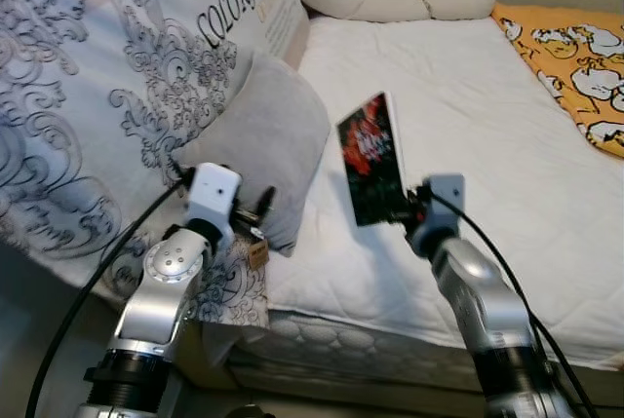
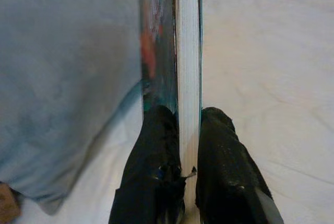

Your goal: Clean up the room

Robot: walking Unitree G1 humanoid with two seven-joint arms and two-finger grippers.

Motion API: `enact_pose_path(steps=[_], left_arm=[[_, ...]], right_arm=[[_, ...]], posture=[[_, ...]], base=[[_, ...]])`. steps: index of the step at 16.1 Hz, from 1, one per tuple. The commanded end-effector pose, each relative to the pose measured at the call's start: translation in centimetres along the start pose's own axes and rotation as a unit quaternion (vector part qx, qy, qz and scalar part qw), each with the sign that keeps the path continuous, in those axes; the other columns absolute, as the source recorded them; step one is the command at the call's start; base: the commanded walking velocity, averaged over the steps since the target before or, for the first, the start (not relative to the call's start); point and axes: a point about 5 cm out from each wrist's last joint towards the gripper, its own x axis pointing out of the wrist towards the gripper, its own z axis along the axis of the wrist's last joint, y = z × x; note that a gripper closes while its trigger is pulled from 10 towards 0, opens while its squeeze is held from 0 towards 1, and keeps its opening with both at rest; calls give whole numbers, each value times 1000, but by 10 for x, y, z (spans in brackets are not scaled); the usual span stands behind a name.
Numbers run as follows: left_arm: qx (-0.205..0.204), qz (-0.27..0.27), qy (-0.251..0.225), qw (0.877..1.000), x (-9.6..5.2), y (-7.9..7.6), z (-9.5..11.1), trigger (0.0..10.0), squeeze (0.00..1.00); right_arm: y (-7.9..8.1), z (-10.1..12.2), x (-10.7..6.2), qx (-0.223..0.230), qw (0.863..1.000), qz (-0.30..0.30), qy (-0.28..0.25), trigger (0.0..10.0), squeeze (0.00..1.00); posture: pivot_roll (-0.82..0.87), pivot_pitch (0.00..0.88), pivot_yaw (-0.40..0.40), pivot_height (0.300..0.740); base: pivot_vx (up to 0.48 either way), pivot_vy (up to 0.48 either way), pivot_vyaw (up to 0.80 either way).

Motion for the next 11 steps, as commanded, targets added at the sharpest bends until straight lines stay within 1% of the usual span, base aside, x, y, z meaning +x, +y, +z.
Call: enact_pose_path(steps=[1, 2, 3, 4, 5, 6, 7, 8, 9, 10, 11], left_arm=[[11, -28, -13, 999, 1, -1, 7, 10000, 0], [9, -66, -13, 998, 1, -5, 9, 10000, 0], [7, -79, -12, 997, 1, -7, 10, 10000, 0], [4, -115, -13, 993, 1, -12, 13, 10000, 0], [2, -163, -3, 987, -2, -19, 13, 10000, 0], [5, -183, 0, 983, -4, -21, 13, 10000, 0], [5, -191, 3, 982, -6, -21, 13, 10000, 0], [5, -196, 8, 980, -12, -20, 12, 10000, 0], [5, -197, 10, 980, -14, -19, 11, 10000, 0], [7, -207, 20, 978, -19, -19, 10, 10000, 0], [9, -216, 28, 976, -25, -19, 10, 10000, 0]], right_arm=[[-5, 9, 6, 17, 1000, 5, -2, 10000, 0], [-7, 11, 17, 51, 998, 13, 15, 10000, 0], [-7, 12, 20, 60, 998, 15, 21, 10000, 0], [-11, 13, 27, 71, 997, 22, 37, 10000, 0], [-19, 11, 34, 94, 993, 21, 62, 10000, 0], [-24, 10, 35, 103, 991, 18, 77, 10000, 0], [-29, 8, 35, 119, 989, 12, 84, 10000, 0], [-43, 4, 33, 166, 982, -14, 93, 10000, 0], [-46, 2, 33, 176, 980, -25, 93, 10000, 0], [-53, -5, 29, 196, 974, -38, 105, 10000, 0], [-57, -11, 26, 195, 972, -46, 120, 10000, 510]], posture=[[-15, 0, 27, 740], [-14, 0, 31, 740], [-13, 0, 32, 740], [-9, 0, 32, 740], [1, 0, 30, 740], [3, 0, 32, 740], [9, 0, 34, 740], [30, 0, 40, 740], [30, 0, 40, 740], [56, 0, 45, 740], [83, 0, 47, 740]], base=[[0, 0, 0], [0, 0, 0], [0, 0, 0], [0, 0, 0], [0, 0, 0], [0, 0, 0], [0, 0, 0], [0, 0, 0], [0, 0, 0], [0, 0, 0], [0, 0, 0]])
